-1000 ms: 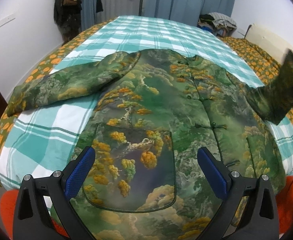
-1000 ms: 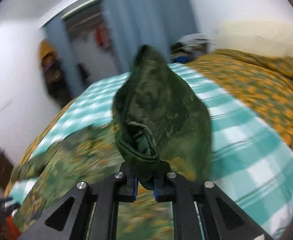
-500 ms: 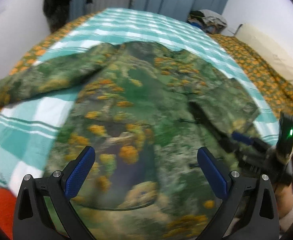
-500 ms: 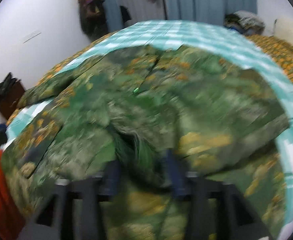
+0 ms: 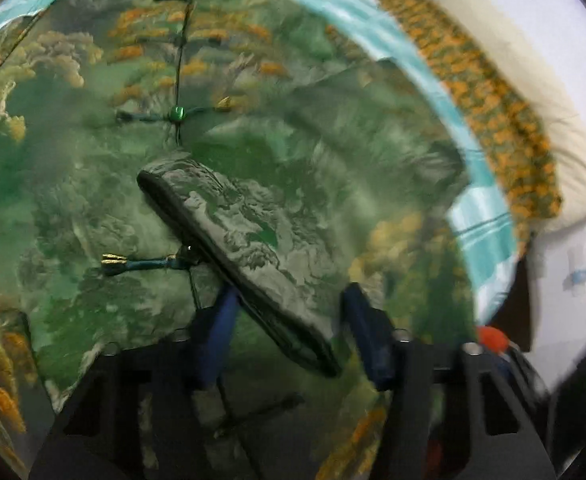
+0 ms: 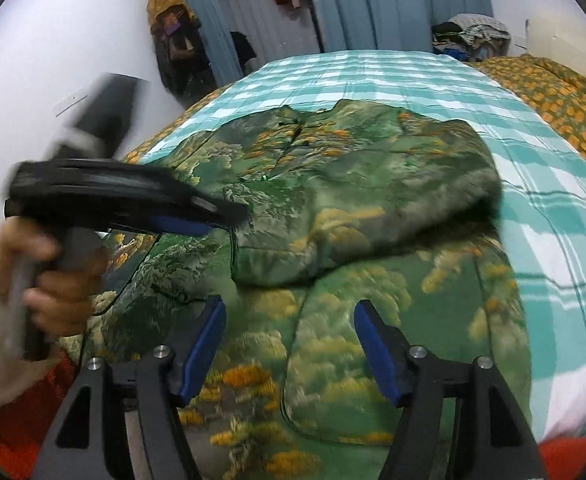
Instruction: Fold large clothes
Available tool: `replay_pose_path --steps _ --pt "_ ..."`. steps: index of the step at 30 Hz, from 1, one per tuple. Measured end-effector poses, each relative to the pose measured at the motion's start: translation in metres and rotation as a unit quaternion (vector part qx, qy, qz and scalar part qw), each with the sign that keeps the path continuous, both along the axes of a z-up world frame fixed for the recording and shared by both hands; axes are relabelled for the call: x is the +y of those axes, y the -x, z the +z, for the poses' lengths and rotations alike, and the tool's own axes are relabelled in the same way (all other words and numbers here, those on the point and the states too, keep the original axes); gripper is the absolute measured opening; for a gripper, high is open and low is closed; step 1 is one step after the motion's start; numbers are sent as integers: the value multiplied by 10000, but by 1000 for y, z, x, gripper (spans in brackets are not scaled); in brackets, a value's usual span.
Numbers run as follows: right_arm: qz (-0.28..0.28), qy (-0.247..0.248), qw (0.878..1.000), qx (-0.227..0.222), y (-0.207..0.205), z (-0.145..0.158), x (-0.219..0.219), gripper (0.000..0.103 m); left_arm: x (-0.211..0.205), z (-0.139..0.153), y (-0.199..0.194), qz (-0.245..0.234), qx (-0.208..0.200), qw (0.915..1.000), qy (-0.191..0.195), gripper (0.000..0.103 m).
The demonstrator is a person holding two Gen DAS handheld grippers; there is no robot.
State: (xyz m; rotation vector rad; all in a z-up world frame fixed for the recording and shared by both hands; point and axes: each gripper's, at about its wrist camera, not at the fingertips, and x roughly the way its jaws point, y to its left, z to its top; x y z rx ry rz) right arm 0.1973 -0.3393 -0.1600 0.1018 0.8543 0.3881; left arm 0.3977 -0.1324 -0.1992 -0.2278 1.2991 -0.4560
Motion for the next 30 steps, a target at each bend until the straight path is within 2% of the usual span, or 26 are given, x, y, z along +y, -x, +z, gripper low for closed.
replay_pose_path --steps 2,4,8,12,14,17,20,22,23,24,27,30 --pt "-66 -23 10000 -38 5 1 -4 68 -4 0 0 126 -89 9997 -167 14" --pt "-111 -46 9999 -49 9 -1 -10 68 -3 6 1 222 -98 9996 -110 10" --pt "-244 -94 9996 -85 7 0 -18 68 -2 42 3 172 -634 9975 -264 8" --pt "-327 -171 9990 -260 -6 9 -32 68 15 70 -28 238 -1078 9934 -307 8" --pt "-378 -128 9987 -306 -22 14 -43 68 29 75 -50 395 -1195 9915 -328 8" --pt "-648 -16 9971 -402 -57 22 -67 68 51 69 -80 619 -1259 9893 -409 8" --pt "-865 174 9954 -367 -104 24 -82 68 66 48 -98 791 -1214 9876 -612 8" --pt "-908 168 9953 -279 -141 23 -89 64 70 31 -102 829 -1154 9872 -731 8" --pt "-891 201 9956 -204 -162 20 -89 56 73 26 -100 827 -1132 9872 -755 8" --pt "-877 284 9956 -163 -177 17 -87 54 75 19 -99 824 -1098 9875 -779 8" --pt "-712 578 9958 -61 -213 -2 -74 54 75 3 -95 812 -1070 9872 -855 9" --pt "-583 771 9937 573 -239 -45 -65 53 79 -13 -95 871 -1019 9877 -808 12"
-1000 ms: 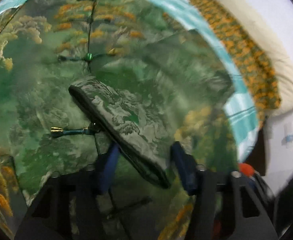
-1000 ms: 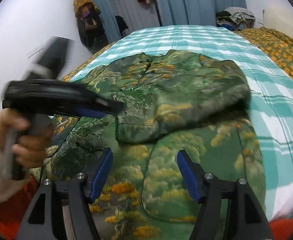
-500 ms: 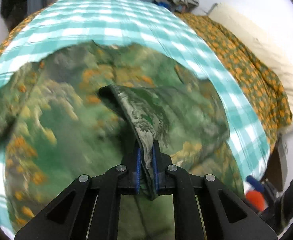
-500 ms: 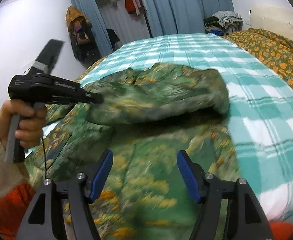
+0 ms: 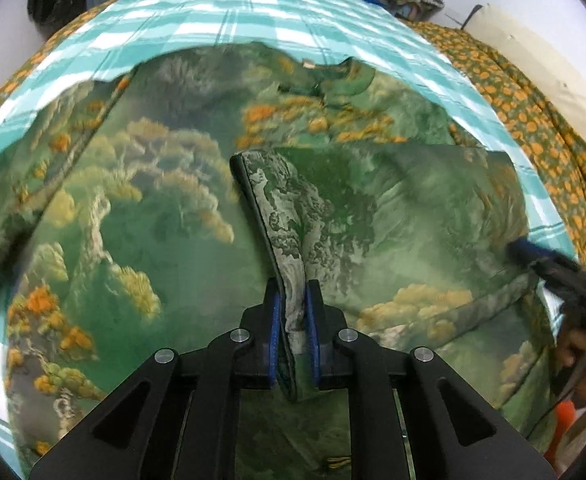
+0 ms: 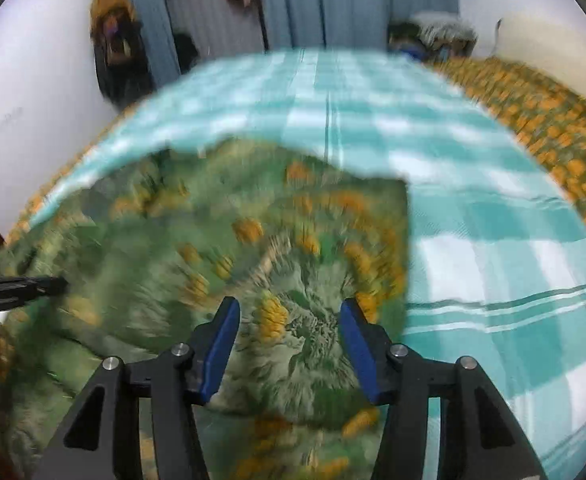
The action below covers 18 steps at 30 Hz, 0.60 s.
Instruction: Fold large clothes
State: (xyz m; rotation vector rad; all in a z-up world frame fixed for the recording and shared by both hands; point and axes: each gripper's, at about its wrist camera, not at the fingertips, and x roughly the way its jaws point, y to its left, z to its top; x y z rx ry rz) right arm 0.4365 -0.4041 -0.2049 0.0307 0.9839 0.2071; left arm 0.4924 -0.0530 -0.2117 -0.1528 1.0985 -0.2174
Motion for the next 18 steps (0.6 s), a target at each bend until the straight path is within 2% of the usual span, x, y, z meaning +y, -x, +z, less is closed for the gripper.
replay_pose_path --steps 1,3,9,12,15,18 --pt "0 53 9997 248 -5 -17 1 53 1 -4 1 15 7 10000 49 12" --pt "15 157 9994 297 -7 -32 5 53 1 -10 5 13 -31 10000 61 13" --pt "155 381 9978 521 -18 -30 11 53 0 -19 9 -8 -202 9998 49 15" --pt "306 495 9961 661 -36 -18 13 53 -1 -21 11 -3 -287 9996 37 16" --pt "152 586 9974 379 -60 4 11 53 -1 -23 12 25 -301 9995 52 16" --pt "-116 326 9994 9 -89 25 8 53 -1 -23 11 30 -292 9996 63 16"
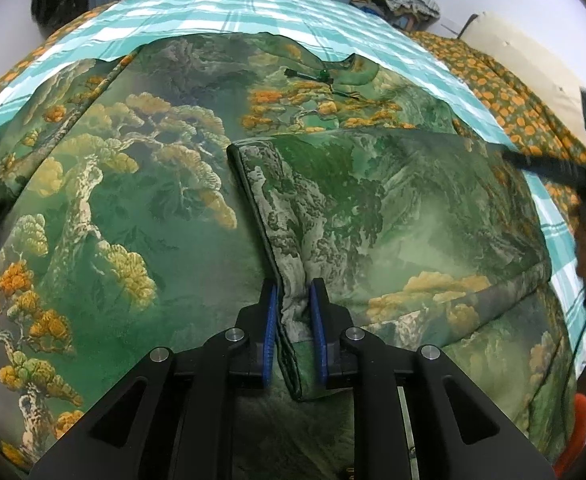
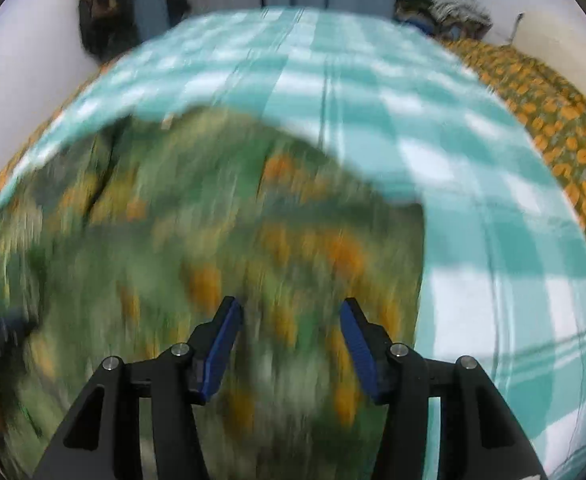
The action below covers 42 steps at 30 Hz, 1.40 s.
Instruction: Fold large clothes
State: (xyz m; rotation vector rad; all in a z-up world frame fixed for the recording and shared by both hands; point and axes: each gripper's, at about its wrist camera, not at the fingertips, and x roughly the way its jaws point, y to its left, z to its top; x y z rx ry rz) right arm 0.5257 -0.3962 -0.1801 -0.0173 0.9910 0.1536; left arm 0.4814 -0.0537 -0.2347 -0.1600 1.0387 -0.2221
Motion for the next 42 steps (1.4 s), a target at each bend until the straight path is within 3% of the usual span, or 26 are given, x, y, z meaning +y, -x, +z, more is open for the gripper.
replay_pose_path --steps 3,8,13,19,23,27,30,31,32,35,38,39,42 --pt "-224 -301 9993 -76 -26 -2 -1 53 0 0 0 1 -14 10000 -3 16" --pt "-419 -343 9970 550 -50 -57 0 53 -1 -1 3 -4 -107 9999 -64 17" --pt "-432 -381 9976 377 -29 -50 3 54 1 -3 4 0 -109 9999 -22 17" --pt "-89 -276 9991 300 37 -44 -2 54 2 -3 6 12 -121 9999 -11 18" --pt "-154 -181 9994 236 86 -40 -4 54 3 -2 5 8 -86 10000 -38 18" --pt "-232 45 9994 258 91 -47 2 54 2 2 4 0 -43 10000 -88 19" --pt "-230 416 9985 268 86 -49 13 54 5 18 15 65 -175 9995 -261 29" --pt "-292 471 9982 230 87 -45 14 54 7 24 23 101 -255 9992 -303 39" --pt "-397 479 9979 164 91 -39 15 54 11 30 31 126 -310 9990 -301 48" --pt "-532 276 9982 51 109 -25 15 56 27 42 56 136 -323 9991 -250 59" --pt "-569 161 9982 59 124 -14 20 61 45 48 75 185 -259 9989 -340 63" --pt "-544 22 9985 114 128 -11 23 67 53 50 81 231 -248 9988 -365 64" --pt "-460 -539 9972 230 140 0 32 74 77 59 95 435 -273 9978 -410 68"
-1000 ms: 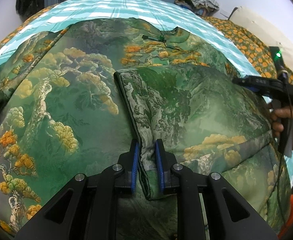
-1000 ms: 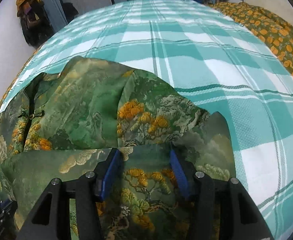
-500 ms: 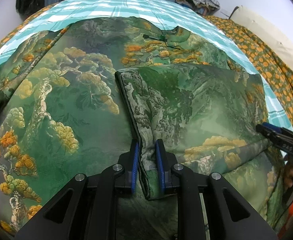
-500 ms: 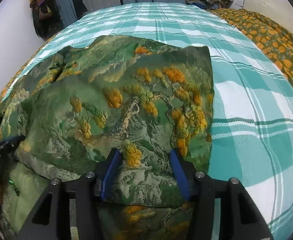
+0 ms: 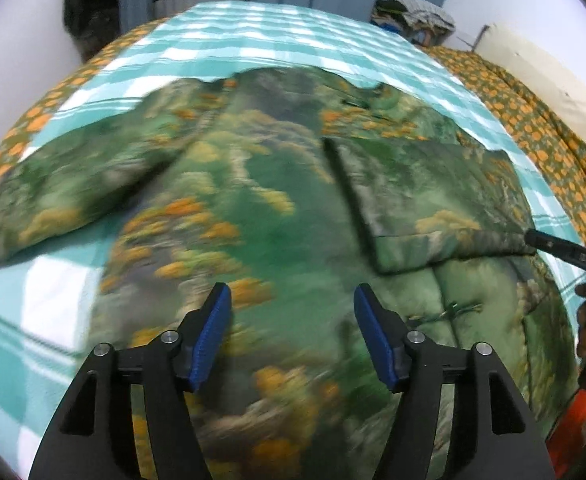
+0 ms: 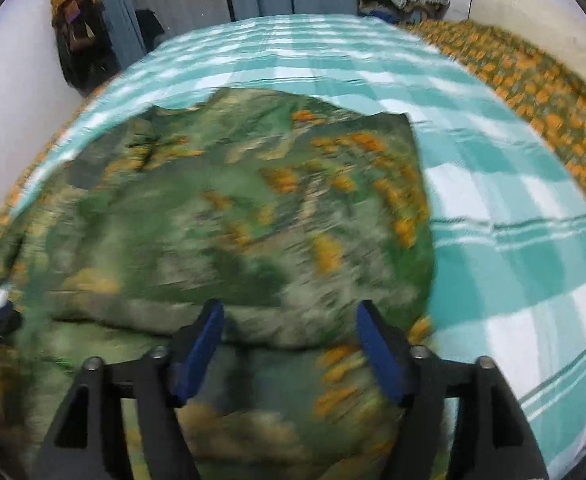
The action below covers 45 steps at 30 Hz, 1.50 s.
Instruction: Fold large clothes
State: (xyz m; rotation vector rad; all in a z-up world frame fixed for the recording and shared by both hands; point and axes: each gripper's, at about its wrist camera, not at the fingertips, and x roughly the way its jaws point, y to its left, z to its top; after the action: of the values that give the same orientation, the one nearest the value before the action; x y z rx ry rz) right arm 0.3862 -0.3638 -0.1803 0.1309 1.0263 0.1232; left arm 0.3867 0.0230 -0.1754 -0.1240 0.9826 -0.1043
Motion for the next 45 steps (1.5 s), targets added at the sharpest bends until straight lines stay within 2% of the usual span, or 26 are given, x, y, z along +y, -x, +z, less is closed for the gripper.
replay_pose_path --steps 3,5,9,12,16,18,20,23,25,28,32,33,34,35,36,37,38,39,42,43,44,45 --pt "46 -438 9990 126 11 8 15 74 27 11 10 291 -84 9995 -20 75" --pt "86 -605 9980 183 16 12 25 74 46 19 16 504 -169 9985 -92 84" --pt "276 -436 9987 32 39 20 46 74 87 21 18 996 -141 9947 -218 87" --pt "451 -166 9988 -67 62 18 57 74 125 21 20 1452 -82 9894 38 87" --pt "647 43 9979 -66 87 14 62 74 177 20 21 2065 -197 9763 623 87" --pt "689 103 9976 -46 99 12 62 74 206 14 16 2459 -235 9650 887 87" --pt "740 137 9972 -34 108 12 62 74 236 4 11 2994 -189 9463 1204 87" --pt "752 184 9970 -62 118 13 61 74 286 -23 6 3891 78 9034 1799 87" --pt "742 207 9970 -74 122 13 60 74 305 -38 6 4286 167 8810 1995 87" --pt "715 310 9969 -99 128 12 60 74 327 -54 3 4716 174 8567 2080 87" --pt "690 391 9968 -4 129 8 61 74 350 -67 0 5111 100 8326 2130 86" --pt "682 383 9969 22 130 7 61 74 355 -68 1 5186 19 8265 2193 84" --pt "676 371 9970 45 130 6 62 74 359 -68 2 5251 -82 8210 2240 77" --pt "679 367 9970 52 131 6 63 74 363 -67 0 5252 -182 8199 2270 54" --pt "684 370 9970 52 132 5 64 74 364 -67 -1 5212 -200 8221 2282 40" --pt "690 381 9969 46 133 4 66 74 366 -66 -4 5174 -173 8261 2225 21" --pt "701 393 9968 33 134 4 68 74 365 -63 -5 5051 -220 8354 2156 13" --pt "711 399 9967 19 134 4 70 74 366 -58 -9 4956 -259 8433 2063 12" --pt "789 393 9961 -48 137 4 76 74 347 -30 -16 4567 -474 8777 1369 9" --pt "804 372 9960 -60 137 4 78 74 333 -14 -20 4336 -597 8934 1012 9" --pt "817 343 9960 -76 137 5 79 74 323 -2 -23 4143 -690 9044 753 9" --pt "822 326 9960 -86 137 5 79 74 305 16 -29 3829 -845 9192 364 9"
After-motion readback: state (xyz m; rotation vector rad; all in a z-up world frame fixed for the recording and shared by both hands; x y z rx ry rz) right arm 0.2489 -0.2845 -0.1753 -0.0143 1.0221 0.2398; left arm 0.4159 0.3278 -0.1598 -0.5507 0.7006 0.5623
